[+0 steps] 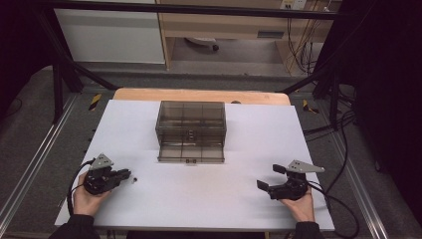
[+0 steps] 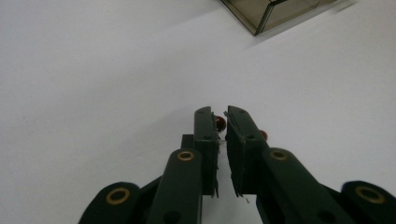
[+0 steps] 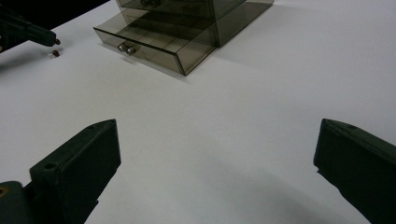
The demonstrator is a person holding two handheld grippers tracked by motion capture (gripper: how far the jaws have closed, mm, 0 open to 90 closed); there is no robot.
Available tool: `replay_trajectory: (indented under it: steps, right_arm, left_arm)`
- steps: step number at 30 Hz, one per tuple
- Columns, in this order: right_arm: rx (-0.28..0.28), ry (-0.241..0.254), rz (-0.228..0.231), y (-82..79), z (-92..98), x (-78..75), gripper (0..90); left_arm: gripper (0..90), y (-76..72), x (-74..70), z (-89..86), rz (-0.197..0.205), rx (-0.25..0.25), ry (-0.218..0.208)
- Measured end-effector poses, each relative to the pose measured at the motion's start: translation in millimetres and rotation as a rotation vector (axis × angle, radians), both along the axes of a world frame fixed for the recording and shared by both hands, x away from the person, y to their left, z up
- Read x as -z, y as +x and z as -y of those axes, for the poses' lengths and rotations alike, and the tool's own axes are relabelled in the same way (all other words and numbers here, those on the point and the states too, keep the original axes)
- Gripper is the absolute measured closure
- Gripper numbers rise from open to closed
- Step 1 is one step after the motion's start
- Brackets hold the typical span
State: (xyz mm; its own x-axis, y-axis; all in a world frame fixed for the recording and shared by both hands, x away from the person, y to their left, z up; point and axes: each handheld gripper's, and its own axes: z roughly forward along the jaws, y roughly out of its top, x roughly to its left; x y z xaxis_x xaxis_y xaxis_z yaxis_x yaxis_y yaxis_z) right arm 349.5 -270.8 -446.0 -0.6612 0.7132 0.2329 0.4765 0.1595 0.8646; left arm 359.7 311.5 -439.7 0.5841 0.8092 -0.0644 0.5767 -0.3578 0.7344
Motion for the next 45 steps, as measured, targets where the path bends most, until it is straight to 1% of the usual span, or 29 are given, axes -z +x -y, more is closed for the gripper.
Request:
replay_trajectory:
  steps: [10,21,23,24,26,29,31,32,33,34,35,36,39,40,41,42,45]
  right_arm:
    - [-0.001,-0.005,-0.005,0.1,-0.5,0.5,1.0]
    - [0.0,-0.014,-0.009,0.3,-0.8,1.1,1.0]
    - [0.0,-0.015,-0.008,0.6,-0.8,1.2,1.0]
    - [0.0,-0.015,-0.008,0.6,-0.8,1.2,1.0]
    - [0.0,-0.014,-0.009,0.5,-1.0,1.3,1.0]
    - [-0.001,-0.016,-0.011,0.5,-1.2,1.5,1.0]
    - [-0.001,-0.018,-0.011,0.5,-1.0,1.3,1.0]
    - [-0.001,-0.018,-0.011,0.5,-1.0,1.3,1.0]
    - [0.0,-0.017,-0.011,0.6,-1.1,1.4,1.0]
    - [0.0,-0.017,-0.011,0.6,-1.1,1.4,1.0]
    - [0.0,-0.018,-0.013,0.6,-1.3,1.5,1.0]
    - [0.0,-0.018,-0.013,0.6,-1.3,1.5,1.0]
    - [-0.001,-0.018,-0.012,0.6,-1.3,1.6,1.0]
    - [-0.001,-0.018,-0.012,0.6,-1.3,1.6,1.0]
    - [-0.001,-0.018,-0.011,0.6,-1.1,1.4,1.0]
    - [-0.001,-0.018,-0.011,0.6,-1.1,1.4,1.0]
    - [-0.002,-0.019,-0.01,0.6,-1.1,1.5,1.0]
  left_arm:
    - [82.5,1.1,-6.2,7.3,-0.002,0.002,0.001]
    - [82.5,3.9,-23.4,20.0,0.024,0.021,-0.013]
    - [82.6,4.6,-27.9,23.1,0.023,0.026,-0.023]
    - [82.6,4.6,-27.9,23.1,0.023,0.026,-0.023]
    - [82.6,6.2,-31.6,26.8,0.026,0.032,-0.014]
    - [82.6,8.5,-35.6,31.6,0.03,0.036,-0.026]
    - [82.6,10.4,-39.8,37.7,0.033,0.046,-0.02]
    - [82.6,10.4,-39.8,37.7,0.033,0.046,-0.02]
    - [82.6,12.0,-42.1,42.3,0.035,0.051,-0.018]
    - [82.6,12.0,-42.1,42.3,0.035,0.051,-0.018]
    - [82.6,13.9,-44.3,47.0,0.04,0.057,-0.018]
    - [82.6,13.9,-44.3,47.0,0.04,0.057,-0.018]
    - [82.6,18.4,-48.2,56.5,0.045,0.068,-0.018]
    - [82.6,18.4,-48.2,56.5,0.045,0.068,-0.018]
    - [82.6,20.4,-50.1,61.2,0.047,0.076,-0.018]
    - [82.6,20.4,-50.1,61.2,0.047,0.076,-0.018]
    - [82.6,23.5,-52.6,68.7,0.051,0.084,-0.017]
